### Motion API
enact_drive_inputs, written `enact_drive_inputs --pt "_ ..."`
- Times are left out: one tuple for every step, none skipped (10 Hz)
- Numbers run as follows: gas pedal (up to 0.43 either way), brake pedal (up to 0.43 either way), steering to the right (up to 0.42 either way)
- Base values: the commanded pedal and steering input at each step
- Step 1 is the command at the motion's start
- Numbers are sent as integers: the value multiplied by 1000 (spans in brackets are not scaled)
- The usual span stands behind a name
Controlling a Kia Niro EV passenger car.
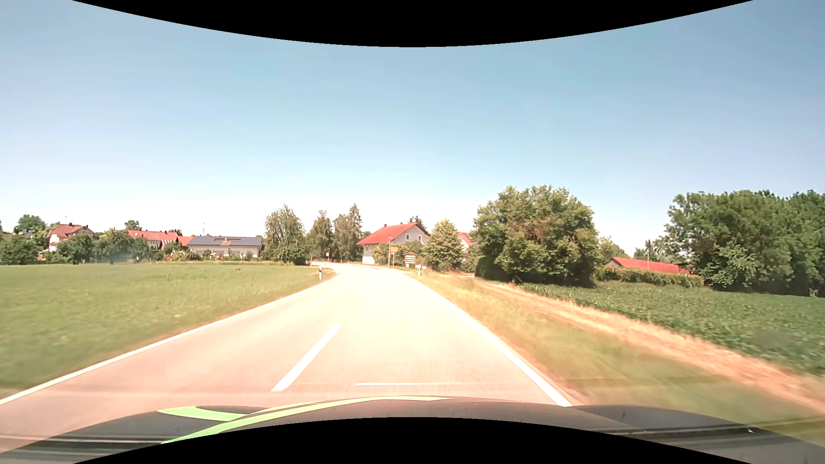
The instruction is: Follow the waypoints while adhering to traffic rules and regulations
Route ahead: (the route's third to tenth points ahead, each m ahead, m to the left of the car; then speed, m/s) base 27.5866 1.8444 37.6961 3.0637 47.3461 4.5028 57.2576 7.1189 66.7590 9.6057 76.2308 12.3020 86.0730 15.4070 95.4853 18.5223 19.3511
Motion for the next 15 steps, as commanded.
enact_drive_inputs --pt "0 256 -22" --pt "0 268 -22" --pt "0 268 -21" --pt "0 262 -19" --pt "0 262 -17" --pt "0 262 -17" --pt "0 268 -17" --pt "0 274 -17" --pt "0 274 -18" --pt "0 274 -19" --pt "0 262 -20" --pt "0 256 -22" --pt "0 250 -22" --pt "0 256 -22" --pt "0 262 -22"
